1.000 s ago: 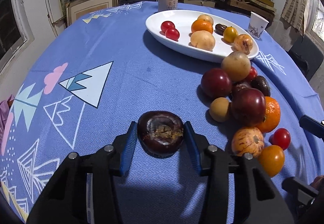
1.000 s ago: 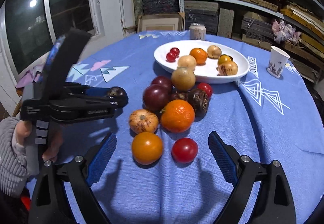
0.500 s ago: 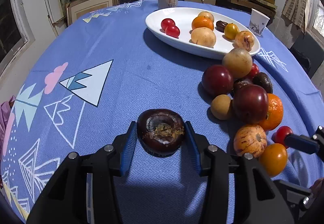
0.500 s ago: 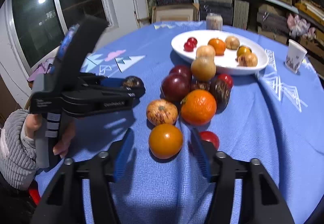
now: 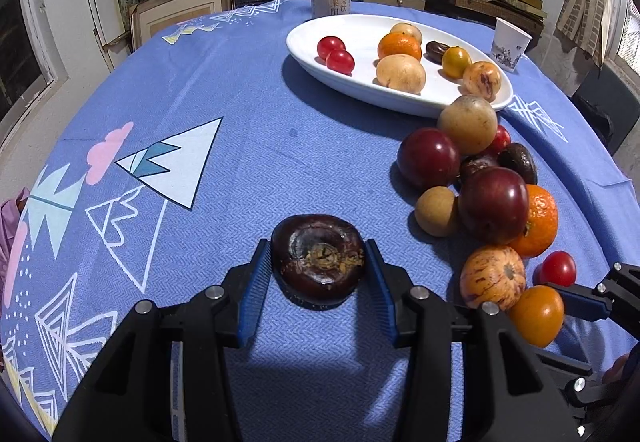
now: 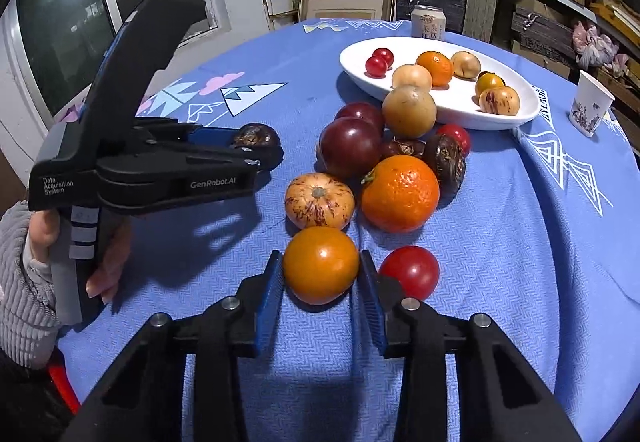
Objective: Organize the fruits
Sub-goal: 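Carry both fruits onto the white plate and open both tools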
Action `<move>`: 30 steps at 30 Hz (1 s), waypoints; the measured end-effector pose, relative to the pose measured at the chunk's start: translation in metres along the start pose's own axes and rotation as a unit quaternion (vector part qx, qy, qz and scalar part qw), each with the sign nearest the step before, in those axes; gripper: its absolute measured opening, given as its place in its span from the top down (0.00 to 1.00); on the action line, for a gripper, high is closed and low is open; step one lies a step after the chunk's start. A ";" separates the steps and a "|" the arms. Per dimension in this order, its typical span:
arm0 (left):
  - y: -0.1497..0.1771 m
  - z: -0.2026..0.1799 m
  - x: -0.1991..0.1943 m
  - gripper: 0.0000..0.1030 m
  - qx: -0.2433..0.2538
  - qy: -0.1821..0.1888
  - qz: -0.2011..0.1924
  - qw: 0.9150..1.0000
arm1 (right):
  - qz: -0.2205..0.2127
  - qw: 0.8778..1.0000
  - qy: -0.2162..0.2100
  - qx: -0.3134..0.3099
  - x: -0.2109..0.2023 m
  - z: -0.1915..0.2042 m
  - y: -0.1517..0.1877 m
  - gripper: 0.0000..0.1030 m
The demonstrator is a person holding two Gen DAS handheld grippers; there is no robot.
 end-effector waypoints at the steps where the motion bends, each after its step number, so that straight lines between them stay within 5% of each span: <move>1: 0.000 0.000 -0.001 0.56 -0.003 0.010 0.000 1.000 | -0.001 1.000 -0.002 0.002 0.000 0.000 0.000 0.63; 3: 0.000 0.003 -0.005 0.56 -0.012 0.035 -0.003 0.999 | -0.009 1.000 -0.006 0.016 -0.002 -0.005 -0.001 0.63; 11: -0.012 0.005 -0.030 0.56 -0.022 0.031 -0.063 0.997 | -0.054 0.997 -0.004 0.054 -0.021 -0.022 -0.008 0.63; 21: -0.115 -0.026 -0.014 0.56 0.006 0.058 -0.066 0.996 | -0.098 0.990 0.053 0.090 -0.030 -0.100 -0.117 0.63; 30: -0.204 -0.012 0.071 0.56 -0.017 0.036 -0.028 0.999 | -0.050 0.995 0.047 0.072 0.053 -0.112 -0.156 0.62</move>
Point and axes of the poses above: each gripper's, at about its wrist camera, not at the fingertips, and x roughly the way its jaws point, z to its left, y to its underside, the point moved 2 cm from there along x, roughly the way its jaws point, and after that the axes turned 7 degrees about y, right-handed, at the moved point
